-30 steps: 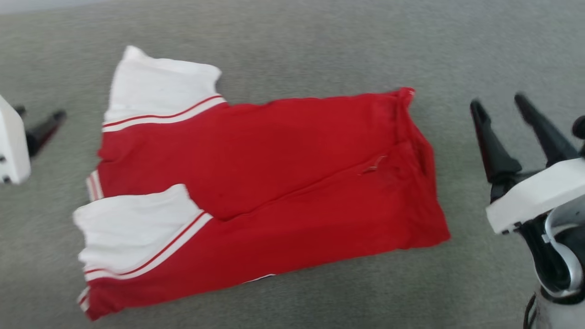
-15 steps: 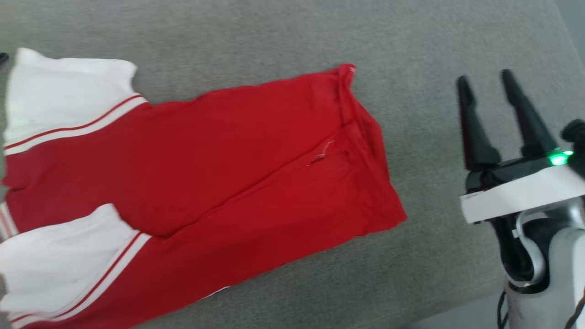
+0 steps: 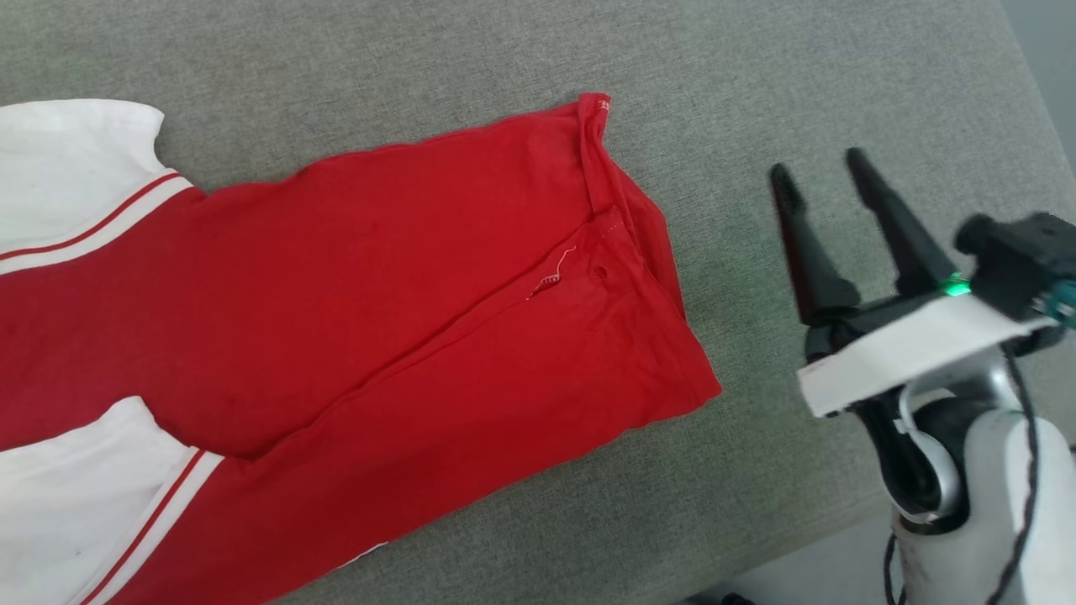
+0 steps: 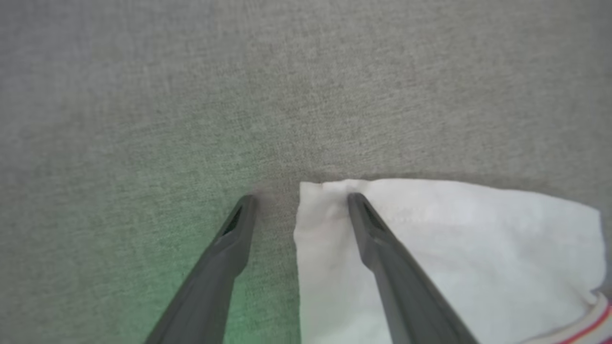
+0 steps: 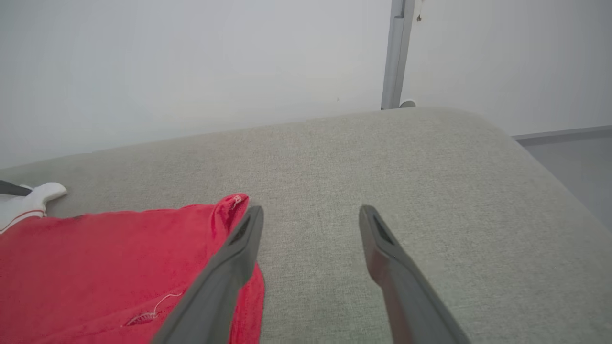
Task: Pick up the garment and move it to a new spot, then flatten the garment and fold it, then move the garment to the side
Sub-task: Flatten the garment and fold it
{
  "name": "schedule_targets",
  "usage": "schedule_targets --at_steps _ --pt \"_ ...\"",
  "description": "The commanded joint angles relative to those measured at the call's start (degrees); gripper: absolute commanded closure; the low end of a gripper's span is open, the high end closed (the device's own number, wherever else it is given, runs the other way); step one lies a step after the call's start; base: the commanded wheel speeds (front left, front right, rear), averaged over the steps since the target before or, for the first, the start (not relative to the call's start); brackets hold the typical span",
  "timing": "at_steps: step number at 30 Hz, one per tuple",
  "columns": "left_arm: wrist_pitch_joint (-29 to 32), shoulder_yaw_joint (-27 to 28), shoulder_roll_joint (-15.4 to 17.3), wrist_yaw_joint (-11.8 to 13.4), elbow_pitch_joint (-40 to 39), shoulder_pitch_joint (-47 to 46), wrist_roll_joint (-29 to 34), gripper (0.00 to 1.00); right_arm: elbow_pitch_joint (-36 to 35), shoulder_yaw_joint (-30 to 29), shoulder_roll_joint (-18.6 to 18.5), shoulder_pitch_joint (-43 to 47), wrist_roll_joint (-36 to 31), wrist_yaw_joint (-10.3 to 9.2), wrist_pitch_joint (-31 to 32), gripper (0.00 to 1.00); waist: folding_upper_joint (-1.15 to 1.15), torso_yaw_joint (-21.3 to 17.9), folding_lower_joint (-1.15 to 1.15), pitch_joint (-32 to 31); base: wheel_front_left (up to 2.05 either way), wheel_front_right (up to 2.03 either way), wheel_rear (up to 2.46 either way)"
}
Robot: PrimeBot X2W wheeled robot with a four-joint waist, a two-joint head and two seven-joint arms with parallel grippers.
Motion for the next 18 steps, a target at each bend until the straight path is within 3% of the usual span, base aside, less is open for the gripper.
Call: schedule_targets --at_steps 1,3,6,18 --pt "5.07 -2.35 -1.86 1.24 2.32 2.82 -0.7 0.0 0.43 1.11 0.08 -1.2 -0.13 -0.03 1.88 0.0 0.0 0.18 0.0 0.21 0.0 0.0 0.0" --pt "8.75 -2.56 -3.3 2.75 3.32 3.39 -2.4 0.05 1.05 1.85 0.07 -2.46 -0.01 -0.03 3.7 0.0 0.0 0.44 0.0 0.36 0.0 0.0 0.0" --pt "13.28 -3.99 -5.15 4.3 2.86 3.9 -2.6 1.0 2.77 3.22 0.06 -4.82 -0.47 -0.03 7.14 0.0 0.0 1.08 0.0 0.6 0.0 0.0 0.0" --pt "8.41 -2.94 -7.69 3.45 -1.38 -0.08 -1.0 1.0 21.68 9.56 0.06 -26.46 0.13 -0.03 27.14 0.0 0.0 4.01 0.0 2.16 0.0 0.0 0.0"
